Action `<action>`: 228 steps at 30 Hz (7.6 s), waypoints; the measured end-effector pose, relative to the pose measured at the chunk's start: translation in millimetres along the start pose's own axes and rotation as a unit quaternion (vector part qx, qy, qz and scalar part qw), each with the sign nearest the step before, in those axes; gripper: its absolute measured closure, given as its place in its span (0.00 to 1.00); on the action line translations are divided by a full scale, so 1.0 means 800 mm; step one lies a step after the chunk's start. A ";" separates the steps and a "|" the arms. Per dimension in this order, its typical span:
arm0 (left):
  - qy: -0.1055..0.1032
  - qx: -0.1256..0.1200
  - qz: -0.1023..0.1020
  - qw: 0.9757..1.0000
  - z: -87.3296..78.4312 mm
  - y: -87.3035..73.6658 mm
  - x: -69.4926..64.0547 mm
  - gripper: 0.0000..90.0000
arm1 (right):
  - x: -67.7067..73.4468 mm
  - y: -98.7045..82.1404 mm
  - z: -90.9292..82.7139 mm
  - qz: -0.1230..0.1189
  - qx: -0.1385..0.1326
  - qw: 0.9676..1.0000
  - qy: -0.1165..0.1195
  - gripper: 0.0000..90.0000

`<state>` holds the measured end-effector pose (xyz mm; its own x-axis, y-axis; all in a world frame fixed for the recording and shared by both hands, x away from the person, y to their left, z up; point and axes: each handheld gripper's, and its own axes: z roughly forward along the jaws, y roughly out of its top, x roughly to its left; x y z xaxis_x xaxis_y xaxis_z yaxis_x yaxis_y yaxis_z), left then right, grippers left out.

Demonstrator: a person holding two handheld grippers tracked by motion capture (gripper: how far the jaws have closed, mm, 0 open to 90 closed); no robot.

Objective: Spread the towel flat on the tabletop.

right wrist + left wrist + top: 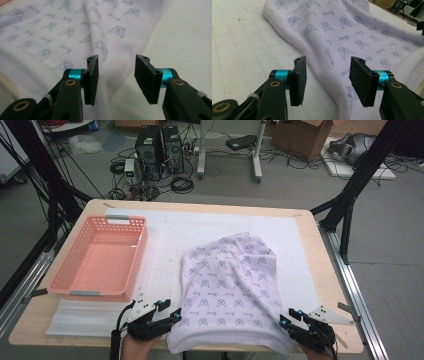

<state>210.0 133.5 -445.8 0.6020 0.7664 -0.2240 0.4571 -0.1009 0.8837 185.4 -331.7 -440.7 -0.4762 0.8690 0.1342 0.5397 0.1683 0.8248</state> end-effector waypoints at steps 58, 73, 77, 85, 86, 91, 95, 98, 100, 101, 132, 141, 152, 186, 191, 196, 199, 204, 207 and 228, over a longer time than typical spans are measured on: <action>0.001 0.084 -0.015 0.996 0.122 0.064 0.053 0.45 | -0.023 0.076 0.122 -0.052 0.076 0.996 -0.020 0.89; -0.029 0.076 0.051 0.995 0.063 0.038 0.019 0.98 | -0.036 0.044 0.043 -0.050 0.049 0.997 0.028 0.98; -0.035 0.066 0.037 0.997 0.062 0.041 0.023 0.74 | -0.033 0.044 0.043 -0.050 0.048 0.997 0.030 0.88; -0.024 0.041 0.005 0.999 0.105 0.076 0.054 0.50 | -0.045 0.079 0.074 -0.038 0.019 0.999 -0.001 0.62; -0.028 0.044 0.002 0.999 0.112 0.082 0.055 0.50 | -0.048 0.084 0.081 -0.040 0.020 0.999 -0.005 0.61; -0.041 0.052 -0.003 0.998 0.148 0.105 0.053 0.49 | -0.062 0.102 0.113 -0.030 0.039 0.999 -0.018 0.59; -0.044 0.097 0.001 0.994 0.179 0.104 0.044 0.51 | -0.064 0.104 0.136 -0.031 0.071 0.997 -0.024 0.71; -0.030 0.124 0.025 0.992 0.187 0.096 0.035 0.80 | -0.062 0.099 0.142 -0.044 0.083 0.995 -0.023 0.95; -0.023 0.114 0.028 0.993 0.182 0.097 0.032 0.89 | -0.061 0.098 0.139 -0.044 0.087 0.995 -0.018 0.96; -0.021 0.106 0.025 0.994 0.178 0.097 0.031 0.90 | -0.061 0.098 0.135 -0.045 0.086 0.995 -0.013 0.96; -0.050 0.037 0.008 0.998 0.081 0.045 0.039 0.53 | -0.021 0.147 0.132 -0.075 0.043 0.995 0.049 0.55; -0.051 0.029 0.005 0.998 0.078 0.047 0.046 0.51 | 0.009 0.197 0.217 -0.099 0.085 0.988 0.077 0.54; -0.044 0.021 0.002 0.999 0.070 0.046 0.051 0.52 | 0.024 0.201 0.228 -0.103 0.095 0.984 0.109 0.97; -0.111 0.046 0.003 0.993 0.135 0.111 0.017 0.48 | 0.051 0.063 0.105 -0.175 0.074 0.969 0.158 0.96; -0.118 0.111 0.030 0.986 0.170 0.107 -0.005 0.68 | 0.051 0.062 0.105 -0.171 0.070 0.970 0.160 0.94; -0.094 0.092 0.072 0.989 0.162 0.100 -0.014 0.93 | 0.037 0.082 0.092 -0.136 0.030 0.976 0.167 0.72; -0.096 0.080 0.083 0.989 0.152 0.102 -0.015 0.94 | 0.019 0.112 0.084 -0.112 -0.003 0.986 0.124 0.65; -0.092 0.066 0.082 0.990 0.140 0.100 -0.011 0.94 | -0.014 0.164 0.121 -0.074 0.026 0.996 0.039 0.56; -0.082 0.060 0.082 0.991 0.131 0.098 -0.004 0.94 | -0.019 0.163 0.153 -0.059 0.085 0.993 0.064 0.67; -0.110 0.057 0.038 0.992 0.072 0.077 0.021 0.54 | -0.003 0.072 0.067 -0.100 0.051 0.993 0.039 0.97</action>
<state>285.8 103.8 -418.9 0.7600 0.5980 -0.2547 0.4689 -0.2330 0.8520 255.1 -298.9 -423.1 -0.6313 0.7753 0.0196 0.4949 0.3833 0.7798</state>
